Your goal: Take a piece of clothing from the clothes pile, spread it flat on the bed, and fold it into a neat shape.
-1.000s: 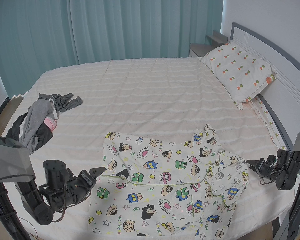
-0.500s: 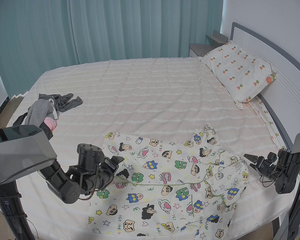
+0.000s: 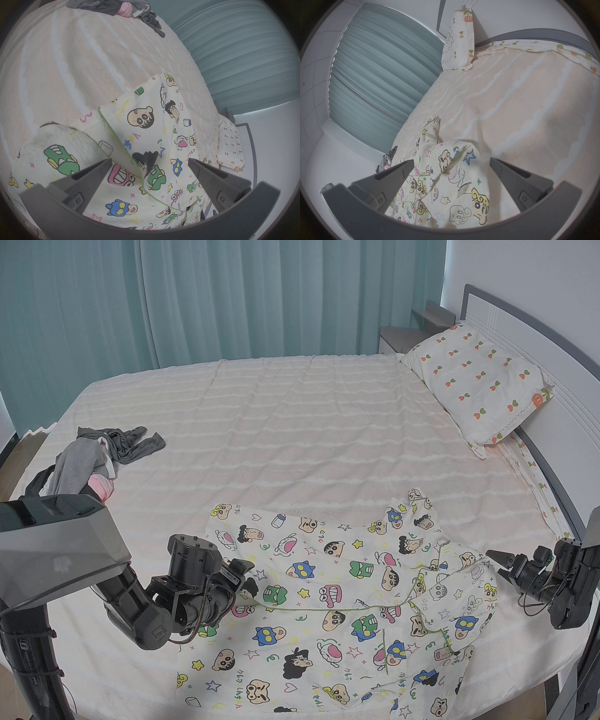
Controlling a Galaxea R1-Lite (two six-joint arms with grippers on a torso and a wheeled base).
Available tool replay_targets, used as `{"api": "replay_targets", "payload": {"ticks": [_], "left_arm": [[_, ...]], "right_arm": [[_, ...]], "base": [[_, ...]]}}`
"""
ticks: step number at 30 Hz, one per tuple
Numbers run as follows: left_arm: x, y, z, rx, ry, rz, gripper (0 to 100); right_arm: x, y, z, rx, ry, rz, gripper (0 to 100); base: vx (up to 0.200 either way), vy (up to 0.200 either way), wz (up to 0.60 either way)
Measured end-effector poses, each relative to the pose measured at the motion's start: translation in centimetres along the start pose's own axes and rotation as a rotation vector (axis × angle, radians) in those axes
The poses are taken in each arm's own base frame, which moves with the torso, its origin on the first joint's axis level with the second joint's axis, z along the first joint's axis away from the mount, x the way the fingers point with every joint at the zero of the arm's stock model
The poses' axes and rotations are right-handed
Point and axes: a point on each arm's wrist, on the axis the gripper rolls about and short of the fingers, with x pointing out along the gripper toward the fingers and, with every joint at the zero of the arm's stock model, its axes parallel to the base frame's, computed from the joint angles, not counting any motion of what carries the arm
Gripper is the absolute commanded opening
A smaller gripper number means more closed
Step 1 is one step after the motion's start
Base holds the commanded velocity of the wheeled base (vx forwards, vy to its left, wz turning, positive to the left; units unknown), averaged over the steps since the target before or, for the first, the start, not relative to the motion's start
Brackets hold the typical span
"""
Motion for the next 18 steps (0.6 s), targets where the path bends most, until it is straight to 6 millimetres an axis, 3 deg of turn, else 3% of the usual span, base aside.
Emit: {"api": "replay_targets", "payload": {"ticks": [6, 7, 18], "left_arm": [[0.2, 0.3, 0.2, -0.011, -0.065, 0.027, 100], [0.3, 0.4, 0.2, -0.011, -0.080, 0.034, 0], [0.2, 2.0, 0.7, -0.040, -0.133, 0.104, 0]], "right_arm": [[0.0, 0.0, 0.0, 0.000, 0.002, 0.000, 100], [0.0, 0.0, -0.1, 0.000, 0.002, -0.001, 100], [0.0, 0.1, -0.3, -0.003, 0.011, 0.001, 100]], "base": [[0.000, 0.000, 0.00], [0.000, 0.000, 0.00], [0.000, 0.000, 0.00]]}}
